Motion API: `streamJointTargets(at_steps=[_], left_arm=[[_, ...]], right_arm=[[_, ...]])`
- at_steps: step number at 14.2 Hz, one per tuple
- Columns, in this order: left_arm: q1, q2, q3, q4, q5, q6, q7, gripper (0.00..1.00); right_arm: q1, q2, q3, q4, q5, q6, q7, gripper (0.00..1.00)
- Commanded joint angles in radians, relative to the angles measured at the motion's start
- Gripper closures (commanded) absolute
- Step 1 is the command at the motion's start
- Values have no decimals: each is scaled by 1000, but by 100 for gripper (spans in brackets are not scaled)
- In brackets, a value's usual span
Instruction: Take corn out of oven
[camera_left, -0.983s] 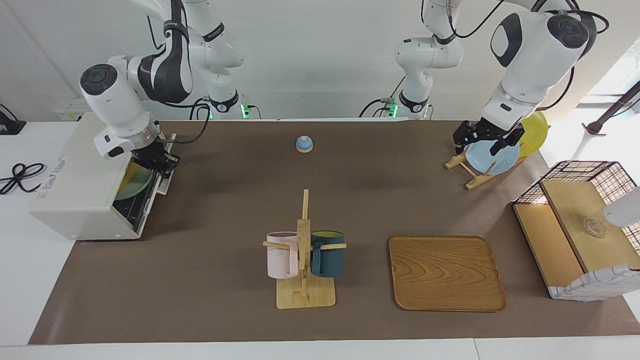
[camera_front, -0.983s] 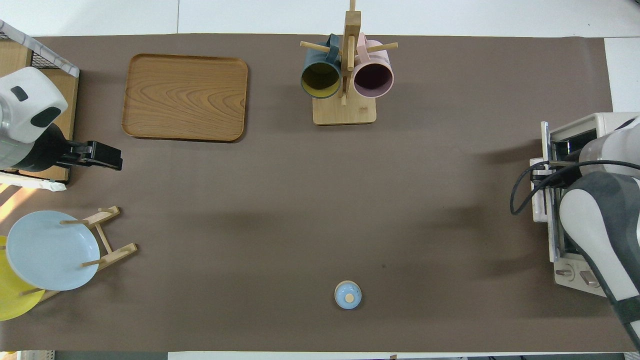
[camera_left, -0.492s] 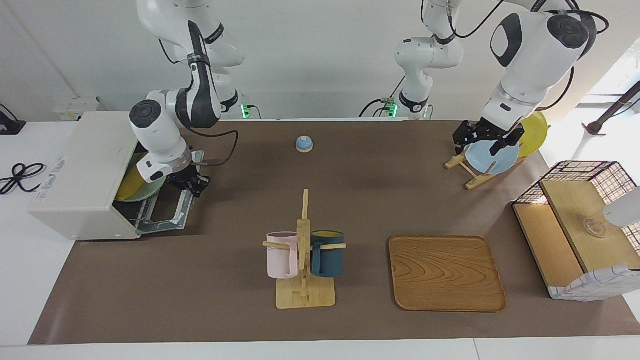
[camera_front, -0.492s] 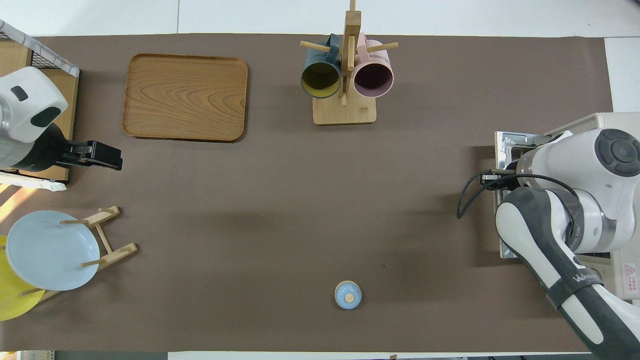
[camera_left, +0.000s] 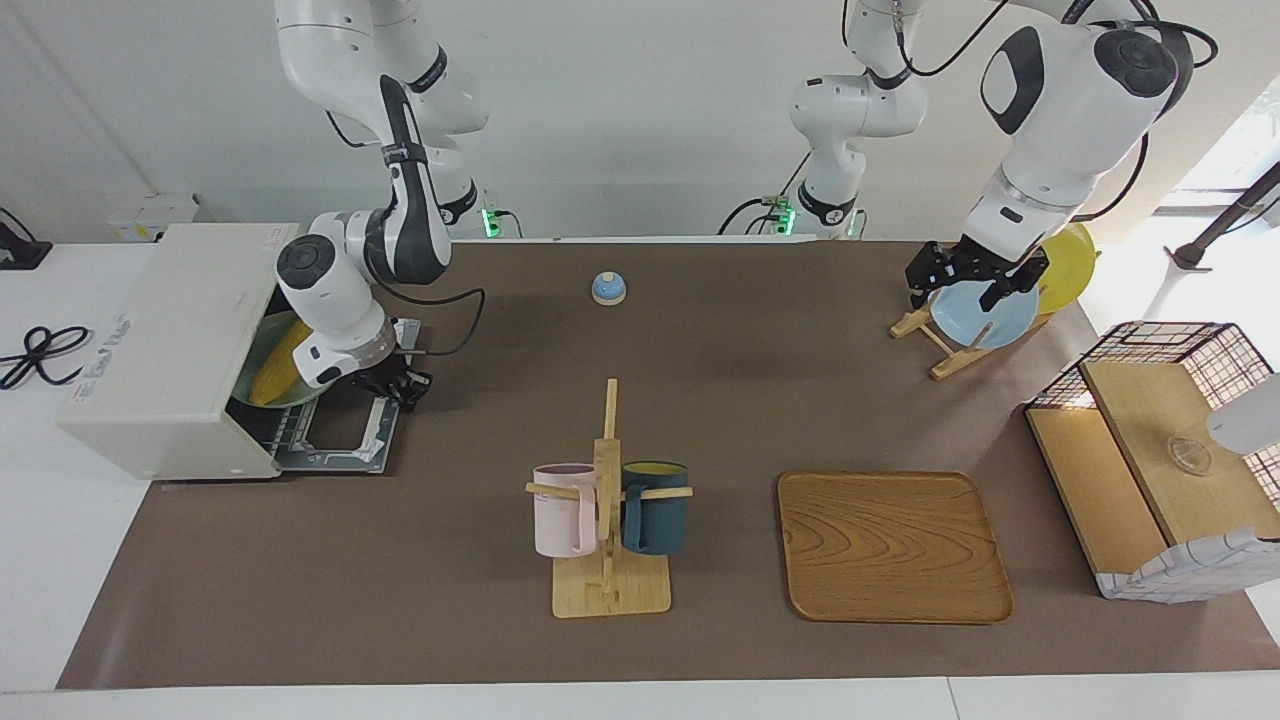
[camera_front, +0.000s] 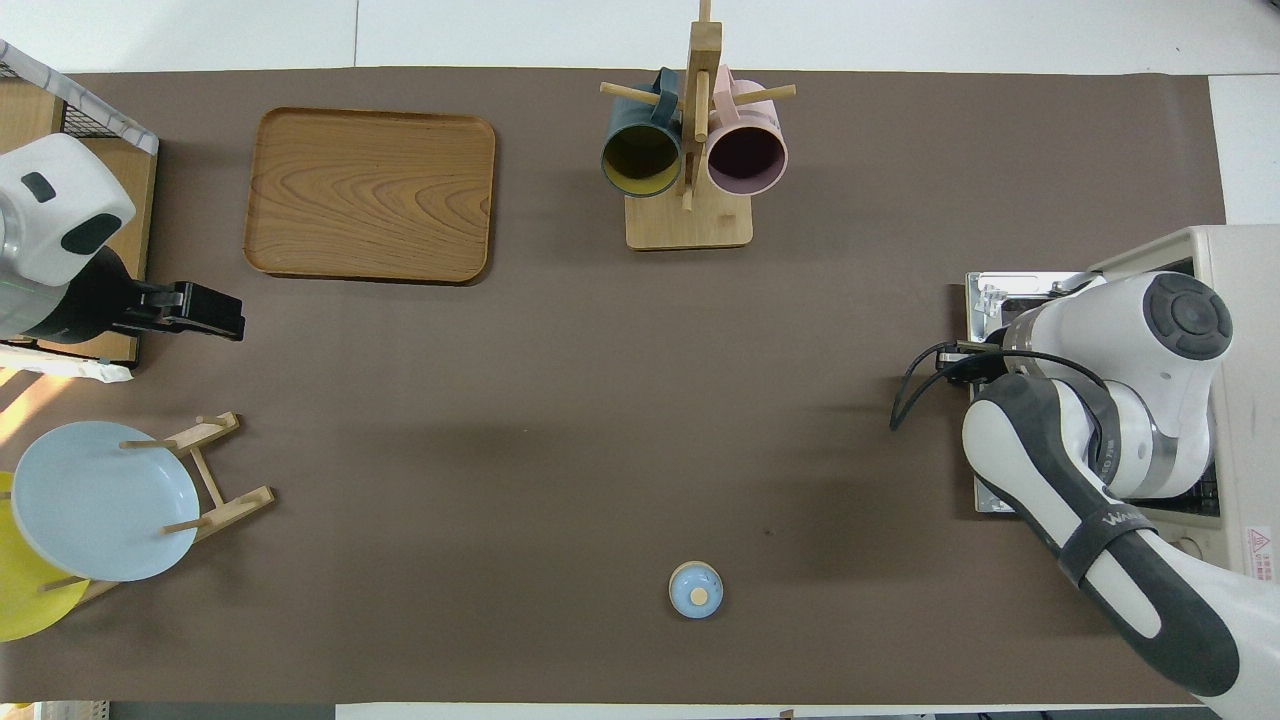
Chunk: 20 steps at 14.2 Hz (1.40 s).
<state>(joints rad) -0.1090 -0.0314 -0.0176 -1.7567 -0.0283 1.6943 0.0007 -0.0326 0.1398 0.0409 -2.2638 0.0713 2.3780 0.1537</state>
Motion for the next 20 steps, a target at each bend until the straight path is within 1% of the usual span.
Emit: streamJointTargets(at_steps=[1, 2, 3, 4, 5, 7, 9, 10, 11, 12, 13, 14, 15, 16, 18, 19, 20], left_arm=[[11, -4, -5, 6, 18, -5, 7, 0], [11, -4, -5, 6, 18, -5, 8, 0], [11, -4, -5, 6, 18, -5, 8, 0], [11, -4, -5, 6, 18, -5, 8, 0], [11, -4, -5, 6, 18, -5, 7, 0], [11, -4, -5, 6, 18, -5, 8, 0], [11, -4, -5, 6, 18, -5, 8, 0], [11, -4, -5, 6, 18, -5, 8, 0], [11, -4, -5, 6, 18, -5, 8, 0], [11, -4, -5, 6, 18, -5, 8, 0], [11, -4, -5, 6, 18, -5, 7, 0], [11, -4, -5, 6, 18, -5, 8, 0], [11, -4, -5, 6, 18, -5, 8, 0], [11, -4, -5, 6, 18, -5, 8, 0], [11, -4, -5, 6, 18, -5, 8, 0], [11, -4, -5, 6, 18, -5, 8, 0], [11, -4, -5, 6, 18, -5, 8, 0]], right_arm=[[74, 0, -7, 41, 56, -44, 84, 100], [107, -5, -9, 94, 56, -118, 120, 100], [120, -12, -9, 149, 56, -202, 150, 100], [122, -19, -9, 212, 48, -302, 162, 100], [122, -40, -13, 248, 36, -377, 164, 100], [99, -92, -19, 250, -33, -446, 164, 100], [30, -108, -19, 228, -62, -467, 153, 65], [-2, -109, -19, 219, -94, -459, 141, 60], [-15, -115, -18, 210, -126, -457, 115, 49], [-27, -124, -18, 182, -131, -448, 86, 47], [-53, -137, -18, 146, -133, -410, 55, 42], [-68, -144, -18, 117, -134, -369, -13, 38], [-91, -146, -18, 110, -134, -356, -61, 37], [-116, -146, -16, 107, -134, -355, -78, 37], [-118, -161, -16, 69, -134, -327, -80, 41], [-118, -167, -16, 44, -134, -301, -82, 45], [-121, -176, -16, 23, -134, -283, -98, 57]])
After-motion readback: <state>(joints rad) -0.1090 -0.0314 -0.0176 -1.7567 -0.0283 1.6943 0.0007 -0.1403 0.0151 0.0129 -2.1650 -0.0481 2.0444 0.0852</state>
